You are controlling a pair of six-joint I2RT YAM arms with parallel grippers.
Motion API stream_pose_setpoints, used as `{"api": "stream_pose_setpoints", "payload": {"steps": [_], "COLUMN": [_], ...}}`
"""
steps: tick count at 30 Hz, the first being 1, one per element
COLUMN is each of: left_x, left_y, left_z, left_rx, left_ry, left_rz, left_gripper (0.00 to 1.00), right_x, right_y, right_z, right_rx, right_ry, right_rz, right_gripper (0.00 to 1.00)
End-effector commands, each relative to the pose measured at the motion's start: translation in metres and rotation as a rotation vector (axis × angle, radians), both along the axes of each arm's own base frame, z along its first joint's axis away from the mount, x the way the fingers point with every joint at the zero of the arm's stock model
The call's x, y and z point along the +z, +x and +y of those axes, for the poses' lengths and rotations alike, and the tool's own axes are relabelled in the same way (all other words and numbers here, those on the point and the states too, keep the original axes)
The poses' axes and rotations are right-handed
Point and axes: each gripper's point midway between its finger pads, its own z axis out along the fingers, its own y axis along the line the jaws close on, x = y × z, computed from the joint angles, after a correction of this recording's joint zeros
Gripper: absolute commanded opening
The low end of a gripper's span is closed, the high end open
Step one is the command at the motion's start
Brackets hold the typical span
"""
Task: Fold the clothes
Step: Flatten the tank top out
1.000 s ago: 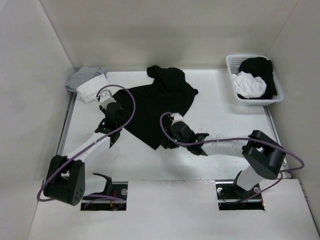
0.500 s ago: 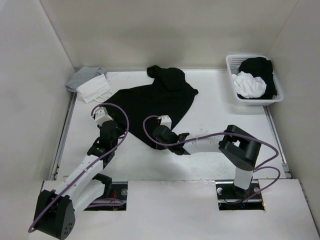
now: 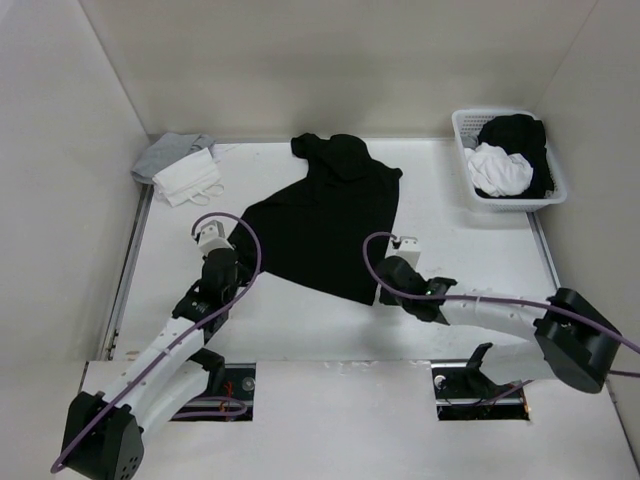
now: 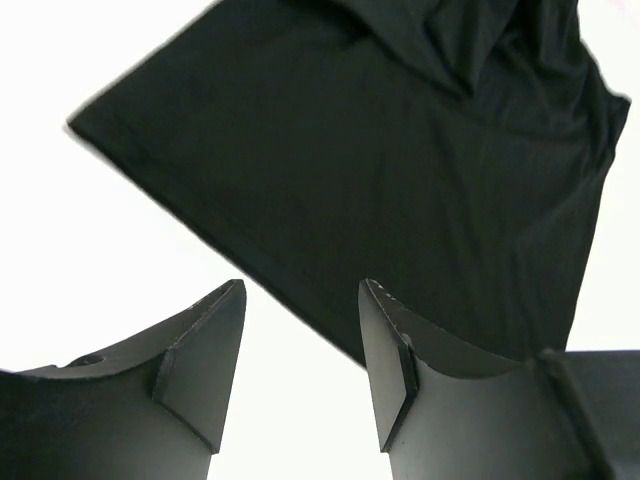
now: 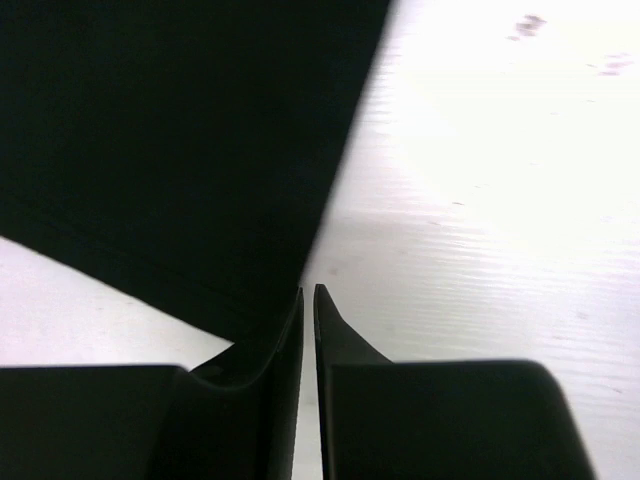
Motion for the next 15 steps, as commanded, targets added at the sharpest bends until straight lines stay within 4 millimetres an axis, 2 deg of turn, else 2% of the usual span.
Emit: {"api": "stream_pose_setpoints", "payload": {"steps": [1, 2, 3, 6, 15], "left_x": [-0.020, -0.022, -0.025, -0.032, -0.023], "left_y": [-0.017, -0.018, -0.018, -0.018, -0.012], "left_z": [0.000, 0.002, 0.005, 0.018, 0.011], "left_rx": [-0.010, -0.003, 0.013, 0.068, 0.045], "left_ry": [-0.008, -0.009, -0.008, -0.017, -0.053], "left_rz": [0.069, 0.074, 0.083, 0.097, 0.065], "left_gripper": [0.47, 0.47, 0.47, 0.47, 0.47], "right_x": [0.009, 0.011, 0.014, 0.012, -0.008], "right_y": [-0.005, -0.006, -0.009, -0.015, -0.015], "right_z": [-0.009, -0.008, -0.001, 0.016, 0.032], "right_rx": [-0.037, -0.037, -0.029, 0.000, -0.008], "right_ry": [0.091, 0.104, 0.163, 0.249, 0.250], "right_rz": [0.002, 0.002, 0.008, 0.049, 0.116], "right_gripper": [0.35, 0.38, 0.48, 0.54, 0.37]}}
